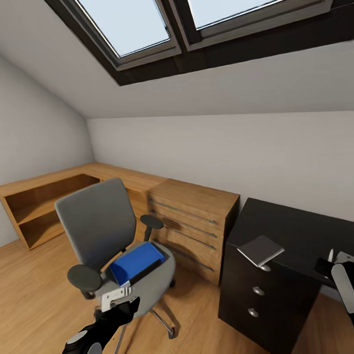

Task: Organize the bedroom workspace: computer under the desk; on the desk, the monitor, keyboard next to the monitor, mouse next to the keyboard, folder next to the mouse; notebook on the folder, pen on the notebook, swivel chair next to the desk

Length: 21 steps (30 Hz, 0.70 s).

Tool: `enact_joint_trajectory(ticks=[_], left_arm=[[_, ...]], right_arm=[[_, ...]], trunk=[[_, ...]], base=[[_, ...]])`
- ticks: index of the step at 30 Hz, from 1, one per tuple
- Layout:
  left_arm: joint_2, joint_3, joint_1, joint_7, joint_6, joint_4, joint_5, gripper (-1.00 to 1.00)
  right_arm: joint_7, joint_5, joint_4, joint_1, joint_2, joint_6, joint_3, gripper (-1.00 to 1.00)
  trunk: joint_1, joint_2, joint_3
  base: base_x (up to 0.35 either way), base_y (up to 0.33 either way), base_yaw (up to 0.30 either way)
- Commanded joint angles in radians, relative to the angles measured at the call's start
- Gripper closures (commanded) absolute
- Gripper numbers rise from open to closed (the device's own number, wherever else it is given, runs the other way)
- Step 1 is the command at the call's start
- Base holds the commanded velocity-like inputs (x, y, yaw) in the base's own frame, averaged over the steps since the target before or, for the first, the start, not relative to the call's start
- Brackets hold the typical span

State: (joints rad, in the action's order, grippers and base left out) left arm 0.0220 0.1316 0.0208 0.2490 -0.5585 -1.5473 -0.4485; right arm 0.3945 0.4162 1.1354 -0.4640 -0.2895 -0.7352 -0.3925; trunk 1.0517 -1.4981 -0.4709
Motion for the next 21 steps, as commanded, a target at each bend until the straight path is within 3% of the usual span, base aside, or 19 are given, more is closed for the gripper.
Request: enact_joint_trajectory(ticks=[1, 5, 9, 15, 17, 18, 21], left_arm=[[0.001, 0.027, 0.001, 0.010, -0.002, 0.000, -0.010, -1.00], [0.001, 0.063, 0.001, 0.009, -0.001, 0.018, -0.009, -1.00], [0.001, 0.137, 0.001, 0.010, -0.001, 0.021, 0.008, -1.00], [0.001, 0.160, 0.001, 0.010, -0.001, 0.036, 0.030, -1.00], [0.001, 0.180, 0.001, 0.011, -0.001, 0.039, 0.032, -1.00], [0.001, 0.214, 0.001, 0.012, -0.001, 0.041, 0.034, -1.00], [0.002, 0.221, 0.001, 0.012, -0.001, 0.042, 0.034, -1.00]], right_arm=[[0.009, 0.011, -0.006, -0.001, -0.002, 0.016, 0.003, 1.00], [0.004, 0.013, -0.007, -0.001, 0.001, 0.028, 0.009, 1.00], [0.002, 0.013, -0.007, -0.001, 0.004, 0.033, 0.012, 1.00], [0.001, 0.013, -0.008, -0.001, 0.005, 0.035, 0.015, 1.00], [0.001, 0.012, -0.009, -0.001, 0.005, 0.035, 0.021, 1.00], [0.001, 0.012, -0.037, -0.001, 0.003, 0.037, 0.041, 1.00], [0.001, 0.012, -0.061, -0.001, 0.001, 0.060, 0.047, 1.00]], trunk=[[0.000, -0.001, -0.001], [0.000, -0.001, -0.001], [0.000, -0.001, -0.001], [0.000, -0.001, -0.001], [0.000, -0.001, -0.001], [0.000, -0.001, -0.001], [0.000, -0.001, -0.001]], base=[[0.000, 0.000, -0.257], [0.187, 0.000, -0.135], [0.310, 0.000, -0.012], [0.320, -0.016, -0.001], [0.320, -0.088, 0.000], [0.320, -0.133, 0.000], [0.320, -0.139, 0.000]])
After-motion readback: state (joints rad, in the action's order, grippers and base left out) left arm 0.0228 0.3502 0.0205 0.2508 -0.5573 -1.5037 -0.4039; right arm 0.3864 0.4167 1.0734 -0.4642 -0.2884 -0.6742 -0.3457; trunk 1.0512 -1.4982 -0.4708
